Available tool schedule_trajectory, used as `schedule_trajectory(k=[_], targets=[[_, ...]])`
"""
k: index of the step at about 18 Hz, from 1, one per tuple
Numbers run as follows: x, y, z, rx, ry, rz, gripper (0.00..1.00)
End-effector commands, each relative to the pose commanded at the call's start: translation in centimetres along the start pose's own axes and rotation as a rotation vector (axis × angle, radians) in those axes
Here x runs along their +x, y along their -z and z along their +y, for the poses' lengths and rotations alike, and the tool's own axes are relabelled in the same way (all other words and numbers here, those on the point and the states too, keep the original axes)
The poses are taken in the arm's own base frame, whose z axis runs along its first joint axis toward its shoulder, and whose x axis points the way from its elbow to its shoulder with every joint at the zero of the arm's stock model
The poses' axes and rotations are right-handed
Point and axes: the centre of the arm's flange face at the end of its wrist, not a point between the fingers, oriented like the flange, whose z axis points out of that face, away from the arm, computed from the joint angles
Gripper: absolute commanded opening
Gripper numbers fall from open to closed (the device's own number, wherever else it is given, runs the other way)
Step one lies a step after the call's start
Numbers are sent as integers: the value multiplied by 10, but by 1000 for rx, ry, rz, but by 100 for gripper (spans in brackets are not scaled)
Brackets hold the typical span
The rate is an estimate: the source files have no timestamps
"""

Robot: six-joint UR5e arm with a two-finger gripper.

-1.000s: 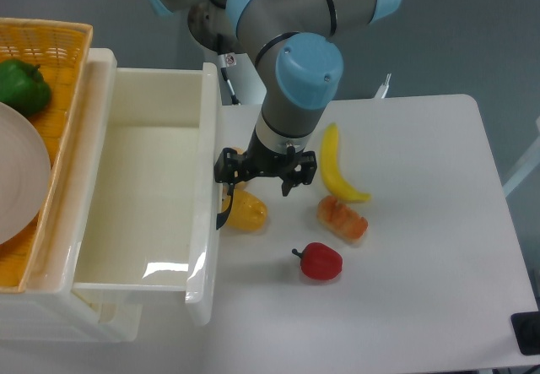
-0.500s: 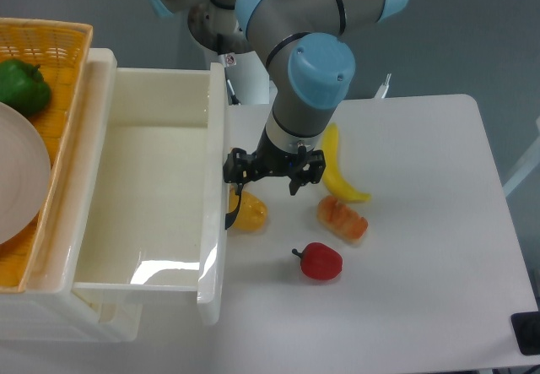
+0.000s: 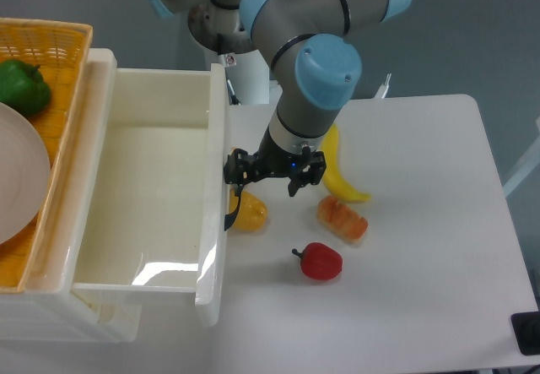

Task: Slide the top white drawer open
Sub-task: 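Hold the handle at the fully opened drawer position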

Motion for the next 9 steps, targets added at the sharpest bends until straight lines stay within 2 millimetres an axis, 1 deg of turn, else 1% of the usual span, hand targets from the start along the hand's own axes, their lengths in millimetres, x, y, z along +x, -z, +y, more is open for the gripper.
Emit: schedule_trajectory(k=[9], targets=[[0,1,1,2,3,8,100]])
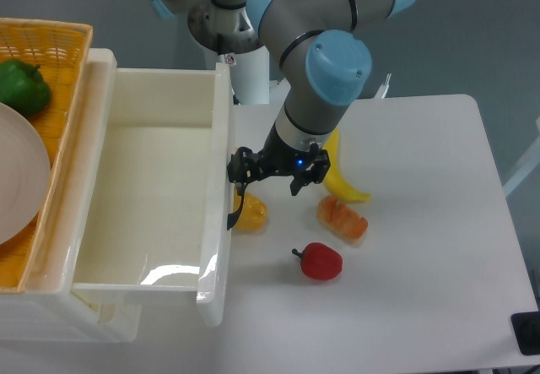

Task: Slide the top white drawer open
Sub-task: 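Hold the handle at the fully opened drawer position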

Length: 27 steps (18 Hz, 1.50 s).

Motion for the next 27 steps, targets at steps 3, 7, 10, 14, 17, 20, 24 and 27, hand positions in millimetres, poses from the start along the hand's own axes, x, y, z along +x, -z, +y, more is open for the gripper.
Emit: schedule_trajectory(k=[3,7,10,14,17,20,24,27], targets=[[0,-1,0,-1,1,7,100],[-5,-4,3,-17,16,23,100],[-3,-5,3,-13,16,36,100],[-6,-5,3,-10,25,49,100],[-10,-6,5,-16,37,65,100],[-9,-6,6,-19,39,70,100],[-7,-4,6,-14,38,76,100],[-8,-5,7,-18,39,76,100]])
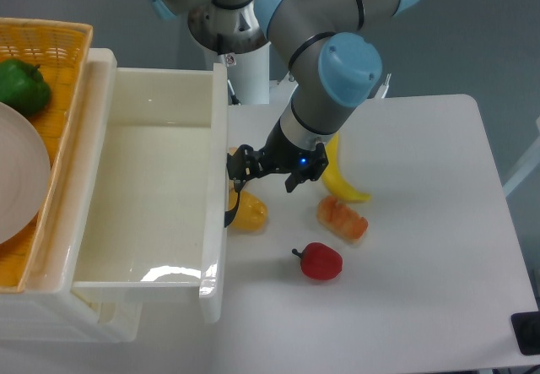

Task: Slide the top white drawer open

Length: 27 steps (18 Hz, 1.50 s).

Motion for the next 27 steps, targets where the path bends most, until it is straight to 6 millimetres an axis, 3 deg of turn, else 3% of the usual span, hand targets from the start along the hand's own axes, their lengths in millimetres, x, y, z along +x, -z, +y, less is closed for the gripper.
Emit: schedule_trajectory(k=[7,12,19,25,27], targets=[[-2,13,-4,26,-19,-44,100],[-8,23,-9,38,-153,-127,100],[-34,46,-13,74,-279,-261,100],[-78,61,-1,36,-415,-296,100],[-79,63,-1,39,-417,-299,100]])
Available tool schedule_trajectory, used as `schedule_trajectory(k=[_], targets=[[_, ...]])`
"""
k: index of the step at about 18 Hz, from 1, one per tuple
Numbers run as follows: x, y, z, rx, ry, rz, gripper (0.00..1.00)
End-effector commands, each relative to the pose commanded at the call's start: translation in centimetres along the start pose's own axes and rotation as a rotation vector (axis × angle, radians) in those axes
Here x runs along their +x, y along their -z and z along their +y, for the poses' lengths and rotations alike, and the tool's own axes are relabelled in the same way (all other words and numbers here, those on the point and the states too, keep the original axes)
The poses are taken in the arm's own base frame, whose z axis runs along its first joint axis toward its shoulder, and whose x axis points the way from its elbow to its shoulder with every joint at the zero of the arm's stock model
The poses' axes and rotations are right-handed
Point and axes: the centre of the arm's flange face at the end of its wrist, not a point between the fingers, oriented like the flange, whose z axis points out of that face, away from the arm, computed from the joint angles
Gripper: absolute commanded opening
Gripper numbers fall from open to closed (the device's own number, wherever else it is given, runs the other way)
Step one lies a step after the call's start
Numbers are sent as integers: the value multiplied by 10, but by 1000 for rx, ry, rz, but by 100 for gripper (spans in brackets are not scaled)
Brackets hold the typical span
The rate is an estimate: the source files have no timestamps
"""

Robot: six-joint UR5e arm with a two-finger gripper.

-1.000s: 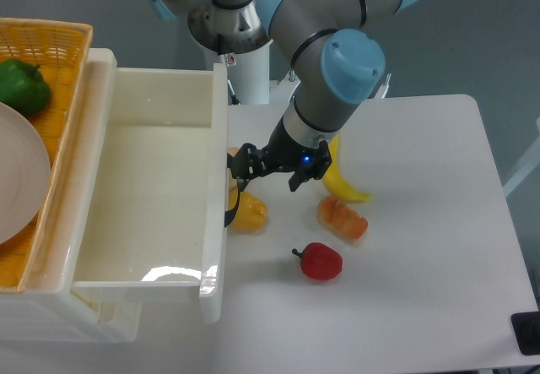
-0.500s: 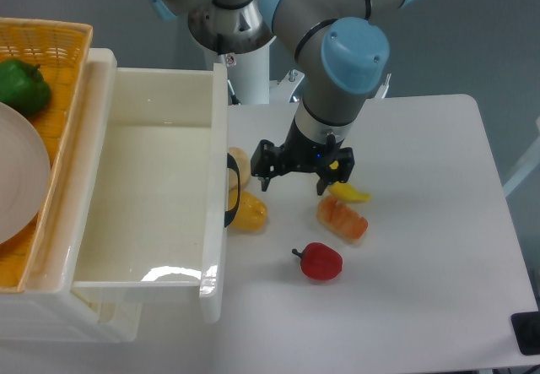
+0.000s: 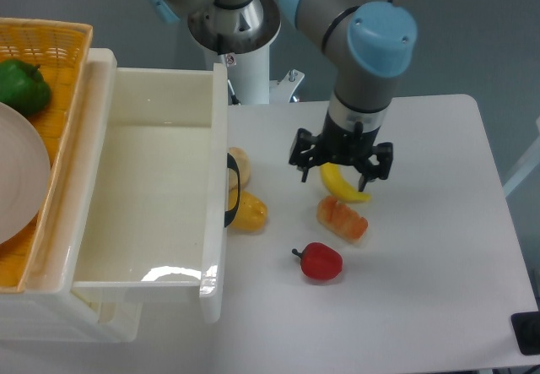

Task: Slide the top white drawer open

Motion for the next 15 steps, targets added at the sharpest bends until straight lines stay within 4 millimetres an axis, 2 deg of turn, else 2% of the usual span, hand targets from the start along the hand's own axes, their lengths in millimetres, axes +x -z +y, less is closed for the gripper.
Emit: schedule_trajectory(k=[5,15], targets=[[-9,6,12,-34,10,-41,100],[-9,7,14,-36,-24,-44,100]])
